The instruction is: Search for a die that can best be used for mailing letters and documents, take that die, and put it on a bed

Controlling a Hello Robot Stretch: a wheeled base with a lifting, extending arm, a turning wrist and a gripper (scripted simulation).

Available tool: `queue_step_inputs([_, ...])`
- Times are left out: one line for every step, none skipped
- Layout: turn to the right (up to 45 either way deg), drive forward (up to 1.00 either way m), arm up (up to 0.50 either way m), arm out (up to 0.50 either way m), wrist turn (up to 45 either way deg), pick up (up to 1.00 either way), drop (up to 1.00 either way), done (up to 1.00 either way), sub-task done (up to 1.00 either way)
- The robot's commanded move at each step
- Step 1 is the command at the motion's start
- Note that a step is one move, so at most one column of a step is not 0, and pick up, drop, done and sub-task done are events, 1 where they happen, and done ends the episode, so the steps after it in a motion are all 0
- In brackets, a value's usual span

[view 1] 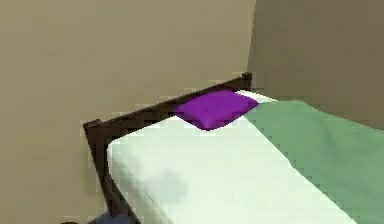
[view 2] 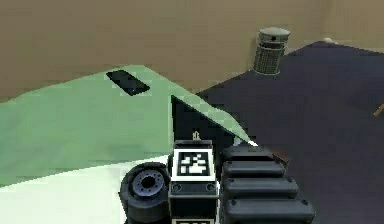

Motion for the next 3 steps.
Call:
queue_step_inputs([-36.0,0.0,0.0,0.0,0.0,0.0,0.0,0.0,0.0])
queue_step_inputs([0.0,0.0,0.0,0.48,0.0,0.0,0.0,0.0,0.0])
queue_step_inputs([0.0,0.0,0.0,0.0,39.0,0.0,0.0,0.0,0.0])
